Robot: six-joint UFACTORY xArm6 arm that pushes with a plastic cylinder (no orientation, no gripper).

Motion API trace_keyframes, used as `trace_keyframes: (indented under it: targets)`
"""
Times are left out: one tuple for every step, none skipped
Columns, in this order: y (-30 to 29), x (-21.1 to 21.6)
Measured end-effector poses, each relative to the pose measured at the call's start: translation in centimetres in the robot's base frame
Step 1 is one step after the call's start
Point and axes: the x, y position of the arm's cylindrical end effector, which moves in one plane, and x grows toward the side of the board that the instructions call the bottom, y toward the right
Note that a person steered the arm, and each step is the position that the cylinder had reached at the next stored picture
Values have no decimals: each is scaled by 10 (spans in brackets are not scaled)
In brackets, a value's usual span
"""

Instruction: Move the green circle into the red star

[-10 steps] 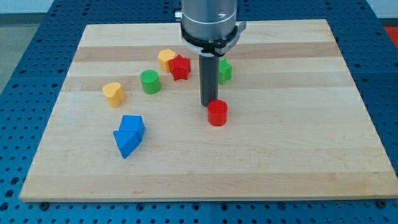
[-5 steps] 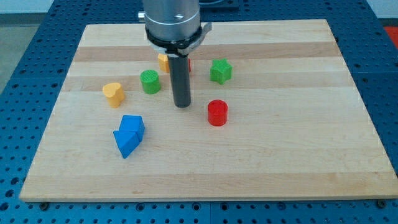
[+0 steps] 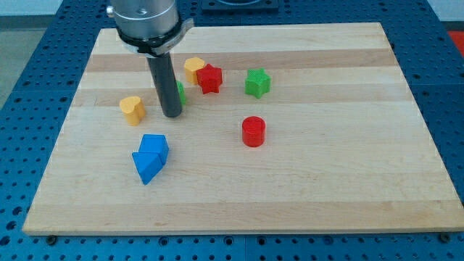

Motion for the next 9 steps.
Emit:
trace_keyframes:
  targets:
    - [-17, 0]
    - [-28, -1]
    - [-29, -6]
    - [-29, -18]
    - [-29, -32]
    - [-29, -37]
    - [-29, -37]
    - [-29, -37]
    - [-29, -37]
